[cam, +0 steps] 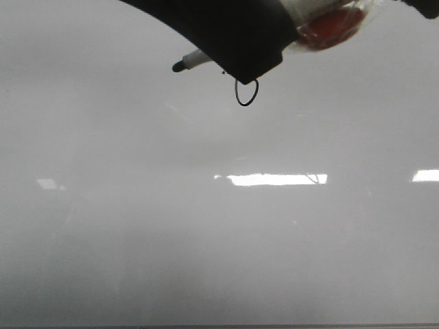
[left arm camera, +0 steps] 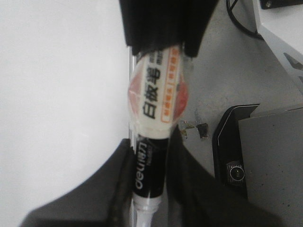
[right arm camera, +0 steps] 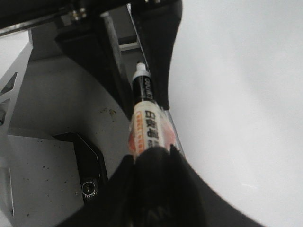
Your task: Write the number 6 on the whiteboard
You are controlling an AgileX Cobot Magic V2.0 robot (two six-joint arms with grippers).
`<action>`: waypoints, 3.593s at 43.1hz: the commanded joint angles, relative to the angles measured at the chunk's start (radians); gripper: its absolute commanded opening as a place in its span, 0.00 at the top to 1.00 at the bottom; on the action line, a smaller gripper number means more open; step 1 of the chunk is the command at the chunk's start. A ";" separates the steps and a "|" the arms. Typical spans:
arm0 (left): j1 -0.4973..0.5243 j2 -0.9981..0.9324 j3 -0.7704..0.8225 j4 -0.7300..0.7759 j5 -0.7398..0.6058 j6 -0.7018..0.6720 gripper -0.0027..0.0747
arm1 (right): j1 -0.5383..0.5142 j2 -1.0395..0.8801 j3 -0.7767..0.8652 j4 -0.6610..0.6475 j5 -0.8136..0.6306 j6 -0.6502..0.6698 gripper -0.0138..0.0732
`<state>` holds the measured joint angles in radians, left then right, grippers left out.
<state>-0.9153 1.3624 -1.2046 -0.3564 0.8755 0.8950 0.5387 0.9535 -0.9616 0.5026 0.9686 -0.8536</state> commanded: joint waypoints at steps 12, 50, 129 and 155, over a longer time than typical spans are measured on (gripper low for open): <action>0.011 -0.031 -0.034 0.026 -0.033 -0.079 0.87 | -0.012 -0.012 -0.023 0.011 -0.036 -0.006 0.22; 0.802 -0.095 0.201 0.613 -0.267 -1.049 0.87 | -0.184 -0.036 -0.023 -0.055 -0.042 0.114 0.20; 0.858 -0.537 0.293 0.555 -0.191 -1.035 0.45 | -0.184 -0.241 -0.079 -0.466 0.081 0.936 0.20; 0.858 -0.649 0.310 0.356 -0.080 -0.895 0.57 | -0.184 -0.268 -0.079 -0.472 0.080 0.944 0.20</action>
<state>-0.0533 0.7121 -0.8775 0.0094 0.8592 0.0000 0.3621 0.6862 -1.0102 0.0433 1.0989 0.0949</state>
